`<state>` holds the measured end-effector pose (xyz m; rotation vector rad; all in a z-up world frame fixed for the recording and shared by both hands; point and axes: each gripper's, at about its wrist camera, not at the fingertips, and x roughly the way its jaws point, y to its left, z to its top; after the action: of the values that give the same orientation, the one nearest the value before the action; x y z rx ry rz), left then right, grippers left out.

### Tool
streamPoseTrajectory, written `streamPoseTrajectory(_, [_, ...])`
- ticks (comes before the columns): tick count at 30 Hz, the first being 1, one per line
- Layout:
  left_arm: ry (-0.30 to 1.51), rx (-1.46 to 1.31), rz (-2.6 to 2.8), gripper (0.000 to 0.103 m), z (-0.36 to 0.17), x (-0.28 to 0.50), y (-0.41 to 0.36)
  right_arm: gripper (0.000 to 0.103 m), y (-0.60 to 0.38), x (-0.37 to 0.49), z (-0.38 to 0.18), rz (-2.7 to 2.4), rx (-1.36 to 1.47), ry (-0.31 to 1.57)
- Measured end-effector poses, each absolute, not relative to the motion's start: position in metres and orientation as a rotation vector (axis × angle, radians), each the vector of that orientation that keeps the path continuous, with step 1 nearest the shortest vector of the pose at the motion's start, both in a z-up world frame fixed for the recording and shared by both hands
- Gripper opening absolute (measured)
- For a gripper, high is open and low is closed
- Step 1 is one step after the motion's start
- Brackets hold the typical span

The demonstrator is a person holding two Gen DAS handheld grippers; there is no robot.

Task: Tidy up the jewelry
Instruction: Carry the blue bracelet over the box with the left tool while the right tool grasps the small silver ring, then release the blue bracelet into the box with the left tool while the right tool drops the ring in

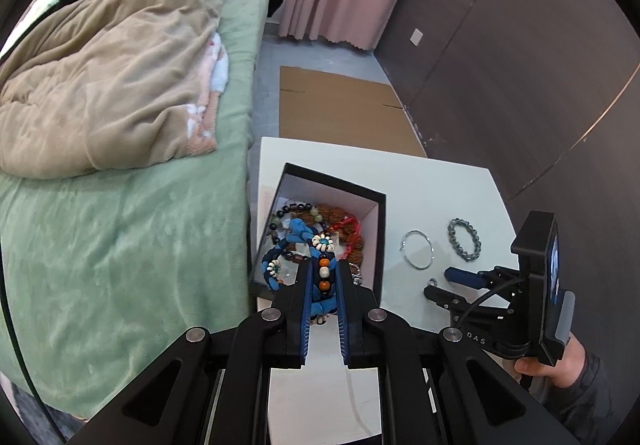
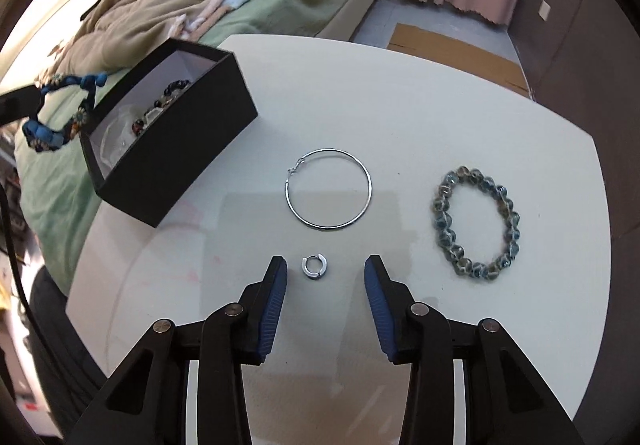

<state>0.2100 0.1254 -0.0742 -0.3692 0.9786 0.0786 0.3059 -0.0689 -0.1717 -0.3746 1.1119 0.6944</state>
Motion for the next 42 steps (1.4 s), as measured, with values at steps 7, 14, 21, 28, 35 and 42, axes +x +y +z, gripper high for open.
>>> streamPoseTrajectory(7, [0.975, -0.390, 0.082, 0.012, -0.076, 0.207, 0.133, 0.024, -0.055, 0.298, -0.172, 0.706, -0.474, 1.074])
streamPoseTrajectory(14, [0.969, -0.402, 0.081, 0.012, -0.075, 0.205, 0.138, 0.014, -0.050, 0.295, -0.170, 0.721, -0.482, 1.092])
streamPoseTrajectory(21, [0.957, -0.416, 0.090, 0.012, -0.071, 0.205, 0.144, 0.014, -0.053, 0.299, -0.137, 0.773, -0.342, 1.063])
streamPoseTrajectory(28, [0.940, -0.428, 0.099, 0.012, -0.066, 0.203, 0.153, 0.014, -0.022, 0.296, -0.100, 0.872, -0.296, 1.002])
streamPoseTrajectory(35, [0.925, -0.436, 0.123, 0.012, -0.061, 0.194, 0.167, 0.014, 0.013, 0.288, -0.086, 0.961, -0.266, 0.989])
streamPoseTrajectory(42, [0.919, -0.441, 0.153, 0.012, -0.058, 0.187, 0.181, 0.014, 0.041, 0.281, -0.080, 1.049, -0.198, 1.010])
